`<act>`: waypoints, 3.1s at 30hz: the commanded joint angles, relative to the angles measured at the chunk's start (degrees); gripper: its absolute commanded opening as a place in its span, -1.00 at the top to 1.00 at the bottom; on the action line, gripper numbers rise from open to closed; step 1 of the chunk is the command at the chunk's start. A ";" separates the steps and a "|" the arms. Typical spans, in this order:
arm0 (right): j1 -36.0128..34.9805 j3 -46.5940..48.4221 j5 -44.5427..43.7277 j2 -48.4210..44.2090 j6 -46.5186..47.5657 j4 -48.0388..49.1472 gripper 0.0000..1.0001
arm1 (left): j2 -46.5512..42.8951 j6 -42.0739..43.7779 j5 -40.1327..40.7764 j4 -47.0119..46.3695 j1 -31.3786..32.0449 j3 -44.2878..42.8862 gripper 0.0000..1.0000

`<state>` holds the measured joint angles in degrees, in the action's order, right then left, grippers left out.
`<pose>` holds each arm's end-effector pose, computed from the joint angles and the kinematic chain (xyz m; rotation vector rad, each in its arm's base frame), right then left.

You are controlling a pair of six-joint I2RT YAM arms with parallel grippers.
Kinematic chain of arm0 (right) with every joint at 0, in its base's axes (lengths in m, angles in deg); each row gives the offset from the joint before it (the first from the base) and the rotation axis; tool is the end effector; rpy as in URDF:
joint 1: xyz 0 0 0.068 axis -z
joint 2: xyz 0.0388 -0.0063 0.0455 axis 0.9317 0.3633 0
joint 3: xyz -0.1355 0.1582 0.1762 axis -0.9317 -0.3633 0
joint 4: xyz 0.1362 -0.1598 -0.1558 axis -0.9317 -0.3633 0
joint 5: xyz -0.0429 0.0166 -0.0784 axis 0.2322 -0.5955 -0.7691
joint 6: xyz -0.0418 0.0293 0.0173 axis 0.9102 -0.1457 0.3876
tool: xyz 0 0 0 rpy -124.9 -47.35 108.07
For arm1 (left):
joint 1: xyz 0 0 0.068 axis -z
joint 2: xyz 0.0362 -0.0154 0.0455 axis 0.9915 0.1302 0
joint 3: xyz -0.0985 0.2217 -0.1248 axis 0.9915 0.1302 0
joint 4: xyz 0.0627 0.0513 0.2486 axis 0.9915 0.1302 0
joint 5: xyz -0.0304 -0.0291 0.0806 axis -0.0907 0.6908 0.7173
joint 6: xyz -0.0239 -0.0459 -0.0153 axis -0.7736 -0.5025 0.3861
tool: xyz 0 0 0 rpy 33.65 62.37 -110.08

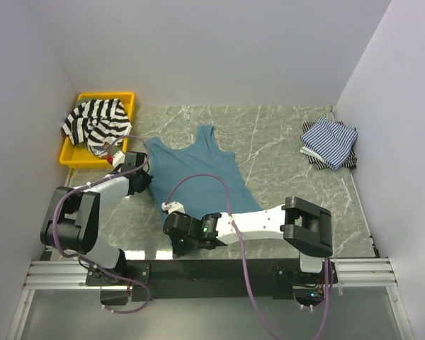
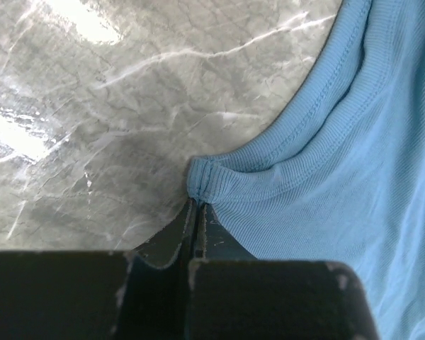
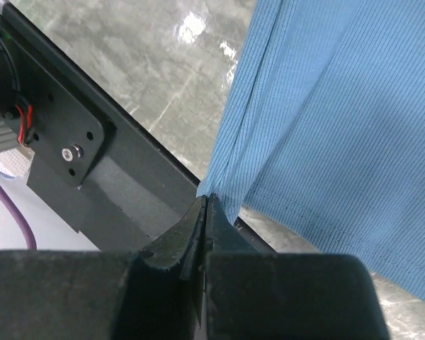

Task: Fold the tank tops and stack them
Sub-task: Fold the tank top

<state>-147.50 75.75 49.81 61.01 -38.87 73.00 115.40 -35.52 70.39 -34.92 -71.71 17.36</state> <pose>0.0749 0.3694 0.1837 -0.8131 2.5518 0.7589 0.2794 -0.0445 0.1522 -1.0894 2.2277 -0.2099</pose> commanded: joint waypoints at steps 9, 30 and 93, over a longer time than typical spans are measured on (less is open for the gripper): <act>1.37 0.14 -0.40 -6.27 0.64 1.12 1.00 | -1.34 1.00 -0.42 -0.40 0.88 -7.89 0.99; 15.44 -23.84 1.45 -20.69 -2.17 10.17 1.00 | 23.01 1.17 4.59 11.38 15.64 -37.62 0.99; -0.30 -2.40 -19.91 -0.38 -0.32 -8.56 0.73 | 22.32 2.14 -4.64 8.31 -2.37 -37.62 0.07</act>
<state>-147.28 75.38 30.03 63.70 -38.02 63.12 138.72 -32.90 66.61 -24.01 -73.88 -17.79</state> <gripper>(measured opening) 0.162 0.461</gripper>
